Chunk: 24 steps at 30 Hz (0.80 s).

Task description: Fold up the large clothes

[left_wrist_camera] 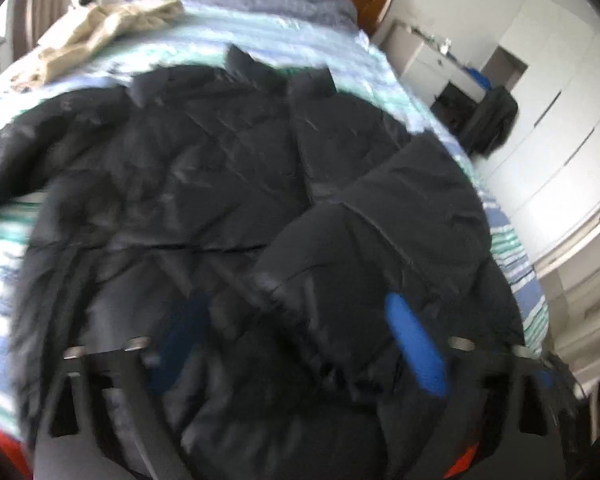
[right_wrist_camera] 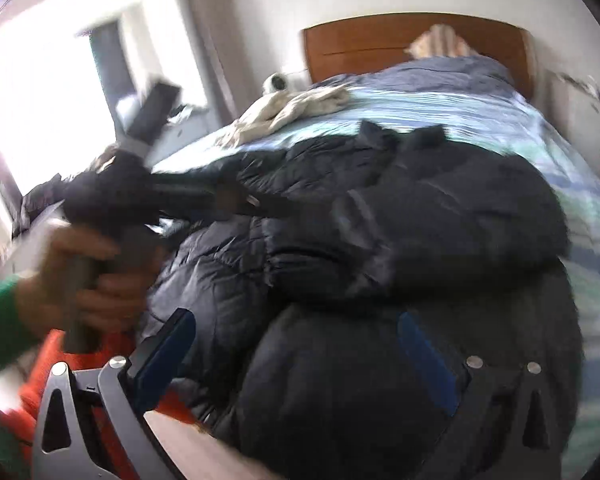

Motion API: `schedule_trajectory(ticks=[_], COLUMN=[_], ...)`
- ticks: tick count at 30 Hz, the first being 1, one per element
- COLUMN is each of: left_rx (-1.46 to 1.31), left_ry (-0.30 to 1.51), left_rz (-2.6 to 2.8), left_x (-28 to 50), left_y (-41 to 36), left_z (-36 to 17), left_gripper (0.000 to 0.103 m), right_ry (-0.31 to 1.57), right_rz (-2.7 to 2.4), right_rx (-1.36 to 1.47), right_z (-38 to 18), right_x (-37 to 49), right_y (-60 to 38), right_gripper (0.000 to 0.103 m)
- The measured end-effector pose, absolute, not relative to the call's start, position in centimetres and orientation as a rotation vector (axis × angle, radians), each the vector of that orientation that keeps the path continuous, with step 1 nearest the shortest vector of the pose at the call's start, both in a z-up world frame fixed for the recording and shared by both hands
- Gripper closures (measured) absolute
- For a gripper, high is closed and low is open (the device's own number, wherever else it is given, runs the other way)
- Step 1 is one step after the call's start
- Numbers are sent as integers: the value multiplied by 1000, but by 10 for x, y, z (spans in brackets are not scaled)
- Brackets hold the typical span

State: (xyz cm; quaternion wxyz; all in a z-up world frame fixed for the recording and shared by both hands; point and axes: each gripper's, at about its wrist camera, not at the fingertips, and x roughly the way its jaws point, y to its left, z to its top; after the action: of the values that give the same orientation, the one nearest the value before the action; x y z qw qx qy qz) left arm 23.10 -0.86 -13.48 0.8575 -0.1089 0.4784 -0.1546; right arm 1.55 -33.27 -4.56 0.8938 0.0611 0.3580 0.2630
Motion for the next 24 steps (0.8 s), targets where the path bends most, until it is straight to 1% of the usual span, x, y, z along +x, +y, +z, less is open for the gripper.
schedule_trajectory(ticks=[1,2,3,5,10,11,12,14,16,17,21,24], left_rx=[-211,-200,-191,-202,-99,-96,-80,-37,-9,-10,-20,-46], left_ry=[1038,1054,1064,1054,893,875,859,854,885,906,934,918], left_rz=[-331,-329,-317,-313,-265,-240,-205,-134,-70,-47,7,50], left_x=[239,242,245,251,284,295,307,325,340,345,344,341], left_y=[-18,-23,-27,-31,-18,-10,-1,15,29,36,57,69], left_z=[-142,-146,-149,-142,-88,-82,-79,-86,-105,-117,-149,-157], left_gripper=[48,74,85,92,93,93,93,93,93,93,92,91], right_ry=[735,724,717,720,762,770,771,784,808,819,843,824], right_rz=[531,512,491,452,336,311,298,280,273,269,277,268], right_rx=[154,192,227,271,320,323,327,335,332,323,314,334], right_z=[-44,-42,-41,-41,-34,-31,-29,-26,-27,-28,-21,-12], right_x=[11,5,2,1,23,35,46,73,103,120,190,242], right_y=[-342,-354,-366,-385,-433,-442,-447,-453,-456,-457,-454,-448], right_gripper=[0,0,0,0,1,8,19,30,34,38,38,38])
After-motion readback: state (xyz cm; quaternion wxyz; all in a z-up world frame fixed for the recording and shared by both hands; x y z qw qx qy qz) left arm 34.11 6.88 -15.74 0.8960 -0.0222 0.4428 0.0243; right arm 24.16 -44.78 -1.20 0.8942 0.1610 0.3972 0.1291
